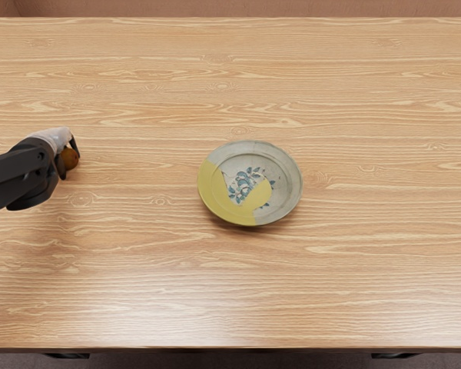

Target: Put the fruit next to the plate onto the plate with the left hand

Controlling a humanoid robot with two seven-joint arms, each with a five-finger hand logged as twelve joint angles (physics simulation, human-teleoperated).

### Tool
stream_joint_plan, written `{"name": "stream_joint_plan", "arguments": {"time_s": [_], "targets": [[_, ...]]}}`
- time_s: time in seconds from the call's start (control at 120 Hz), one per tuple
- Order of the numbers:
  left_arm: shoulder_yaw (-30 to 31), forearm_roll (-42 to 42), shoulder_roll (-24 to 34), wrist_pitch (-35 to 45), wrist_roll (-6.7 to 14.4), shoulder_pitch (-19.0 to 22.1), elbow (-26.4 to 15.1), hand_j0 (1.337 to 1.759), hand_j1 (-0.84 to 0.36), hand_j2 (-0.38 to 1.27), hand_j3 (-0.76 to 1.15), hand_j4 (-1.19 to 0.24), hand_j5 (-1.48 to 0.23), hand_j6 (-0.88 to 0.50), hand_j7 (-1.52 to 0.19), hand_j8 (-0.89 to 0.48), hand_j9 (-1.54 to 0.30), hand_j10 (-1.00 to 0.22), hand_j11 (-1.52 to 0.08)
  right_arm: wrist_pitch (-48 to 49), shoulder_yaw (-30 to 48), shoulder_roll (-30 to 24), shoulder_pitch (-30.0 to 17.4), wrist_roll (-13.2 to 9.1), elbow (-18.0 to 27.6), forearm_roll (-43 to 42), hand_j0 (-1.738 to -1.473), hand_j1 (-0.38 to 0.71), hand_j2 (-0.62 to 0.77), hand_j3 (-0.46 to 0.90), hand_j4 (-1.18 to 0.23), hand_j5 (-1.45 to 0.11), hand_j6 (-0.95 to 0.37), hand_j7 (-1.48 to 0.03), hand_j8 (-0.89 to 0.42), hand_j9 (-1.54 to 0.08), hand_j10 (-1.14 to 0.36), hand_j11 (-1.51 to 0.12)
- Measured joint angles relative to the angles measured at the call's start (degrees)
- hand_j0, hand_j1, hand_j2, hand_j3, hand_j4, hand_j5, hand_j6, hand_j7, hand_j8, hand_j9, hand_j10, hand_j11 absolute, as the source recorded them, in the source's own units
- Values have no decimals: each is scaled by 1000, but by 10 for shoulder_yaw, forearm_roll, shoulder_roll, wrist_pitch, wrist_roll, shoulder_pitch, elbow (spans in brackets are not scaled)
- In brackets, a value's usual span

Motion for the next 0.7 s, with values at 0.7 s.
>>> {"name": "stream_joint_plan", "arguments": {"time_s": [0.7], "targets": [[-2, -2, -36, -22, 1, -84, -99, 1645, -358, 310, 22, -534, -932, -501, -929, -701, -962, -691, -963, 0, 0, 0, 0, 0, 0, 0, -1658, -349, 0, 0, 0, 0, 0, 0, 0, 0, 0, 0]]}}
